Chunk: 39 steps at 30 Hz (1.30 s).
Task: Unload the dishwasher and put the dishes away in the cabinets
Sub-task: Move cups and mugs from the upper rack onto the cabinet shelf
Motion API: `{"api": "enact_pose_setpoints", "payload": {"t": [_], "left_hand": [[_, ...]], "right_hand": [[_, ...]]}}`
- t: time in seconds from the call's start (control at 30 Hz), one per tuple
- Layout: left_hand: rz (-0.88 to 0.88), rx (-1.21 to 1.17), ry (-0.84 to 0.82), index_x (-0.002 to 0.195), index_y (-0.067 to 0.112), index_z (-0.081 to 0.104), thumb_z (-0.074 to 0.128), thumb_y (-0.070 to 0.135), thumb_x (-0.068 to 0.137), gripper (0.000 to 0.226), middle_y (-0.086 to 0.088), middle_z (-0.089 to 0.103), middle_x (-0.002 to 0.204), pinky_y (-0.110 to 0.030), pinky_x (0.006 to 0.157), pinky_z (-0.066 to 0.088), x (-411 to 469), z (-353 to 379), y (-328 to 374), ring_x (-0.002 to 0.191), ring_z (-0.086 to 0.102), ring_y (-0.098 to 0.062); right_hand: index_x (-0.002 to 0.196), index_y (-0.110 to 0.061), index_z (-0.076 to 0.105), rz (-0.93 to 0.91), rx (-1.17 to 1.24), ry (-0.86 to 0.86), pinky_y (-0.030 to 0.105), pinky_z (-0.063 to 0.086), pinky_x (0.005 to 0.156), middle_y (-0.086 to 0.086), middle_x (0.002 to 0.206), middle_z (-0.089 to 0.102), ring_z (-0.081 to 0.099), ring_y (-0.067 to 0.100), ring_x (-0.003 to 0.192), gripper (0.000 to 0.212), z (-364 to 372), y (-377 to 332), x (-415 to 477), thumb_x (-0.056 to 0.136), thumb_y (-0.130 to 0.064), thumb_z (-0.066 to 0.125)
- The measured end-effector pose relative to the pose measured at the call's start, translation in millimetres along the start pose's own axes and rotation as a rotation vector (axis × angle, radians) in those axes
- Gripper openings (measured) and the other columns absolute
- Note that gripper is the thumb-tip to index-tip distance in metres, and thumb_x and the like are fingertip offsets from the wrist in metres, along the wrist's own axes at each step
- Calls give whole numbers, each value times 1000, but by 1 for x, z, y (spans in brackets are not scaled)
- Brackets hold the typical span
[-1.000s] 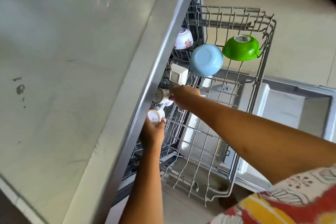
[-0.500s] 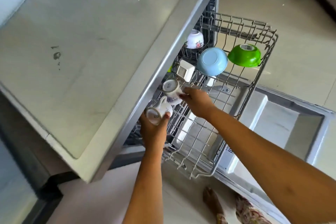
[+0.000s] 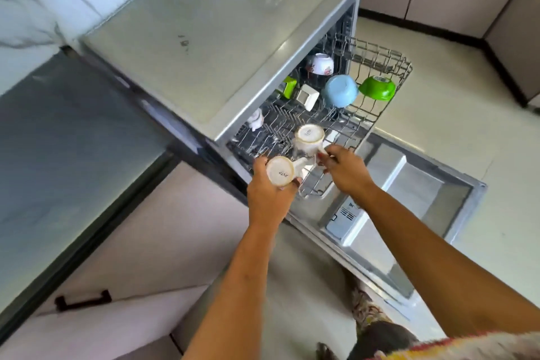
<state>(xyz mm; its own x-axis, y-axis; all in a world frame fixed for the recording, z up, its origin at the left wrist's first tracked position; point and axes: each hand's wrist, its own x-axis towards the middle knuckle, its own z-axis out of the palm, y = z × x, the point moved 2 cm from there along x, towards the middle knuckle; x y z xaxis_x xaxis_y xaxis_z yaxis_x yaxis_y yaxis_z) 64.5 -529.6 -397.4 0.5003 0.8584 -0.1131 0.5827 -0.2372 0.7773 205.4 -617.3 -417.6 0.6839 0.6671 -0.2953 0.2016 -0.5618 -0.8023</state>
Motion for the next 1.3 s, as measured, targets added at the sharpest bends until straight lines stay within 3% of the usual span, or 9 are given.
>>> {"api": "enact_pose_setpoints", "payload": {"t": [0.23, 0.37, 0.47, 0.57, 0.73, 0.93, 1.13, 1.23, 1.3], "left_hand": [[24, -141, 142, 101, 22, 46, 82, 27, 69, 48, 16, 54, 83, -27, 70, 46, -84, -120, 6, 82, 54, -15], [40, -263, 322, 89, 33, 49, 82, 24, 68, 40, 16, 57, 85, -38, 73, 53, -111, -194, 9, 79, 58, -12], [51, -342, 420, 94, 28, 52, 81, 17, 69, 40, 9, 58, 89, -36, 74, 52, -124, -247, 15, 80, 56, -11], [64, -332, 527, 103, 23, 55, 83, 18, 67, 46, 2, 62, 103, -36, 82, 54, -129, -299, 23, 92, 59, -17], [72, -301, 698, 103, 23, 62, 82, 24, 59, 48, 1, 66, 103, -39, 87, 53, -120, -376, 46, 94, 63, -20], [209, -345, 925, 97, 33, 60, 79, 6, 65, 46, 22, 62, 86, -18, 73, 52, -104, -472, 104, 83, 61, -7], [317, -306, 1105, 105, 29, 59, 79, 10, 69, 46, 15, 61, 92, -26, 76, 51, -88, -550, 166, 92, 60, -14], [327, -257, 1182, 117, 24, 56, 78, 14, 71, 52, 8, 58, 102, -25, 80, 47, -83, -588, 192, 97, 56, -16], [340, -220, 1224, 113, 27, 55, 79, 16, 70, 51, 8, 58, 100, -27, 79, 48, -80, -614, 203, 95, 56, -17]], "right_hand": [[98, -9, 61, -173, -99, -78, 36, 48, 74, 13, 88, 69, 64, 29, 83, 28, 10, -79, -96, 97, -34, 47], [99, -10, 62, -348, -62, -115, 36, 54, 76, 8, 91, 71, 67, 25, 81, 27, 18, -147, -134, 97, -33, 47], [101, -13, 63, -430, 27, -151, 20, 50, 64, 2, 93, 69, 68, 18, 79, 24, 27, -198, -154, 97, -33, 48], [97, -12, 63, -523, 150, -172, 22, 52, 63, 7, 92, 70, 70, 18, 75, 22, 33, -255, -167, 96, -31, 51], [104, -14, 63, -626, 316, -248, 6, 42, 46, 5, 94, 67, 63, 9, 67, 18, 44, -342, -176, 95, -27, 54], [88, -14, 62, -811, 421, -312, 10, 44, 48, 10, 93, 69, 65, 17, 70, 15, 35, -457, -172, 95, -25, 55], [82, -25, 62, -1003, 483, -345, 17, 44, 52, 4, 90, 71, 67, 18, 60, 17, 13, -565, -172, 95, -30, 53], [88, -17, 63, -1051, 543, -378, 24, 44, 55, 6, 90, 70, 66, 18, 60, 15, 6, -619, -172, 95, -28, 54], [91, -13, 63, -1079, 571, -380, 24, 45, 57, 7, 88, 69, 64, 17, 61, 17, 3, -655, -172, 94, -28, 55]]}}
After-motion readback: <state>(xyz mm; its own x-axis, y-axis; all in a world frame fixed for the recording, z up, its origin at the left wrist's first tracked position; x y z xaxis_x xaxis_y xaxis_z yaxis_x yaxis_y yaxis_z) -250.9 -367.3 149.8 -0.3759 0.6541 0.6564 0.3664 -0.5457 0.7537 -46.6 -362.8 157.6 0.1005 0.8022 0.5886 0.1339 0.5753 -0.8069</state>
